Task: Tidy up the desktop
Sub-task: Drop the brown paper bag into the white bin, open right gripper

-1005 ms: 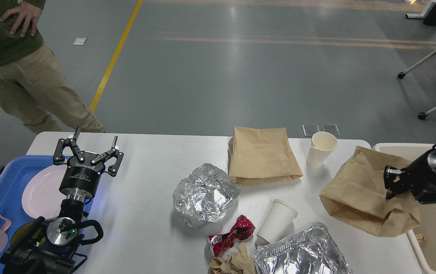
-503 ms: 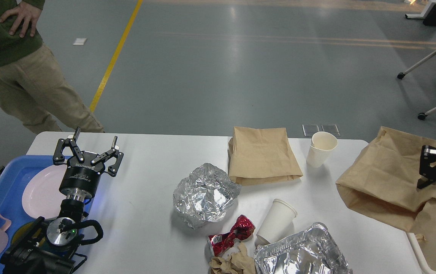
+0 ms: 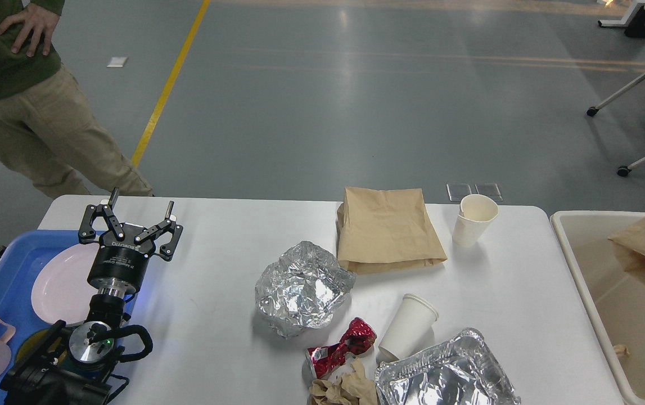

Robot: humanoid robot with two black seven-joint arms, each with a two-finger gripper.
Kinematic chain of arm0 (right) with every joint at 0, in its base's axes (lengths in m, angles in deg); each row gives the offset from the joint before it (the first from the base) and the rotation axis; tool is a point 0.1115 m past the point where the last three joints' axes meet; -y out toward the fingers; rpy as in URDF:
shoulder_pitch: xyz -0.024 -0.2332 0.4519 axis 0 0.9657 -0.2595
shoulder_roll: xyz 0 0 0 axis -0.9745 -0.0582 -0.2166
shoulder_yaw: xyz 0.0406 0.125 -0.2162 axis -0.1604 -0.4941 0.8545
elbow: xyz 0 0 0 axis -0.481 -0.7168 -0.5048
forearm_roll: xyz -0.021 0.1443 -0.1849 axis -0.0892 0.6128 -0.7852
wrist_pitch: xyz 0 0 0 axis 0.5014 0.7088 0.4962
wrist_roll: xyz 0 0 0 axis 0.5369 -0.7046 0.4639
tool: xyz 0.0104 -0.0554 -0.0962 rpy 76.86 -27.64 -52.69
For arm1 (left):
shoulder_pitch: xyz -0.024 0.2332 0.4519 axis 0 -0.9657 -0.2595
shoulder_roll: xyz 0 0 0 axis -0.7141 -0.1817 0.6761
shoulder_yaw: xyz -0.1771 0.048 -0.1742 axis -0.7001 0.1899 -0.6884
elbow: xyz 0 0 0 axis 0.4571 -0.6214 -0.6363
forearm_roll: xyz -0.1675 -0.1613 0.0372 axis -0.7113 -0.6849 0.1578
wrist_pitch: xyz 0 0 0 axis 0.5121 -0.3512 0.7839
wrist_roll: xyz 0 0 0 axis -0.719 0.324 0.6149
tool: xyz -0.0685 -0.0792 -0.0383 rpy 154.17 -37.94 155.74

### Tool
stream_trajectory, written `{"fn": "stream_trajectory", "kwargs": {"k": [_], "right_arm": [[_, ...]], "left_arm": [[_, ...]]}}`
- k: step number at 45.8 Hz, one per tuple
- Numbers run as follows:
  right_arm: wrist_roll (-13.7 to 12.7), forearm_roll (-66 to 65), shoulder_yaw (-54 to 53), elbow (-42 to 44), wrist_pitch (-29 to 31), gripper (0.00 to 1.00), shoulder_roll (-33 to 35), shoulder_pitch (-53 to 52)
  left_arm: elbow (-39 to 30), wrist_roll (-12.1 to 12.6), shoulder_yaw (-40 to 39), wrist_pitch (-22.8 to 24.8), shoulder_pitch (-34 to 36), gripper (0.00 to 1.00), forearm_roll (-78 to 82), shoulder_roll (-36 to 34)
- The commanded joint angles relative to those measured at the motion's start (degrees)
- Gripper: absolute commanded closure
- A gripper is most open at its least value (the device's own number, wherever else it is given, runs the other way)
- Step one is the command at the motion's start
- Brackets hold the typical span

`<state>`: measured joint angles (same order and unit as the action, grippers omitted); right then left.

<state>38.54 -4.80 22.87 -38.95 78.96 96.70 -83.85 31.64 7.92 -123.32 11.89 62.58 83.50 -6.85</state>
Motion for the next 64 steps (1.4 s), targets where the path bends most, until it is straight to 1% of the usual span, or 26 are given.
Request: {"fn": "stream_trajectory", "kwargs": {"k": [1, 3, 7, 12, 17, 21, 24, 34, 41, 46, 47, 48, 50, 51, 52, 54, 64], "right_arm": [[-0.04, 0.63, -9.25, 8.91, -6.19, 1.0, -0.68, 16.37], [-0.04, 0.72, -13.38, 12.34, -7.42, 1.0, -1.72, 21.99], [-0.21, 0.81, -20.94, 20.77, -10.24, 1.0, -6.38, 33.68], [-0.22, 0.99, -28.24, 34.12, -11.82, 1.0, -12.53, 46.69], [-0.22, 0.99, -32.29, 47.4, -12.96, 1.0, -20.88, 56.8], [-0.22, 0.99, -33.17, 54.27, -14.54, 1.0, -25.89, 62.79], [-0.3, 0.99, -33.26, 55.77, -16.57, 1.0, -28.62, 65.17], [-0.39, 3.18, -34.58, 56.12, -20.26, 1.0, -32.49, 68.33], [-1.45, 3.89, -34.58, 56.12, -20.53, 1.0, -33.72, 68.86], [-1.45, 3.89, -34.41, 55.95, -20.53, 1.0, -34.08, 69.57], [-1.36, 3.89, -34.32, 55.86, -20.53, 0.9, -34.16, 69.57], [-1.36, 3.89, -34.23, 55.77, -20.61, 0.76, -34.16, 69.57], [-1.01, 3.89, -34.05, 55.77, -20.96, 0.42, -34.43, 69.57], [-0.92, 3.89, -34.05, 55.77, -21.05, 0.27, -34.43, 69.39], [-0.92, 3.89, -34.05, 55.77, -21.49, 0.15, -34.43, 69.3], [-0.83, 3.89, -34.14, 55.33, -22.89, 0.0, -34.43, 69.04], [-0.74, 3.89, -34.4, 53.84, -23.78, 0.0, -33.64, 68.16]], "left_arm": [[0.0, 0.0, 0.0, 0.0, 0.04, 0.04, -0.03, 0.0], [0.0, 0.0, 0.0, 0.0, 0.04, 0.04, -0.03, 0.0], [0.0, 0.0, 0.0, 0.0, 0.04, 0.04, -0.03, 0.0], [0.0, 0.0, 0.0, 0.0, 0.04, 0.04, -0.03, 0.0], [0.0, 0.0, 0.0, 0.0, 0.04, 0.04, -0.03, 0.0], [0.0, 0.0, 0.0, 0.0, 0.04, 0.04, -0.03, 0.0], [0.0, 0.0, 0.0, 0.0, 0.04, 0.04, -0.03, 0.0], [0.0, 0.0, 0.0, 0.0, 0.04, 0.04, -0.03, 0.0], [0.0, 0.0, 0.0, 0.0, 0.04, 0.04, -0.03, 0.0], [0.0, 0.0, 0.0, 0.0, -0.04, 0.04, -0.03, 0.0], [0.0, 0.0, 0.0, 0.0, 0.04, 0.04, -0.03, 0.0], [0.0, 0.0, 0.0, 0.0, 0.04, 0.04, -0.03, 0.0], [0.0, 0.0, 0.0, 0.0, 0.04, 0.04, -0.03, 0.0], [0.0, 0.0, 0.0, 0.0, 0.04, 0.04, -0.03, 0.0], [0.0, 0.0, 0.0, 0.0, 0.04, 0.04, -0.03, 0.0], [0.0, 0.0, 0.0, 0.0, 0.04, 0.04, -0.03, 0.0], [0.0, 0.0, 0.0, 0.0, 0.04, 0.04, -0.03, 0.0]]}}
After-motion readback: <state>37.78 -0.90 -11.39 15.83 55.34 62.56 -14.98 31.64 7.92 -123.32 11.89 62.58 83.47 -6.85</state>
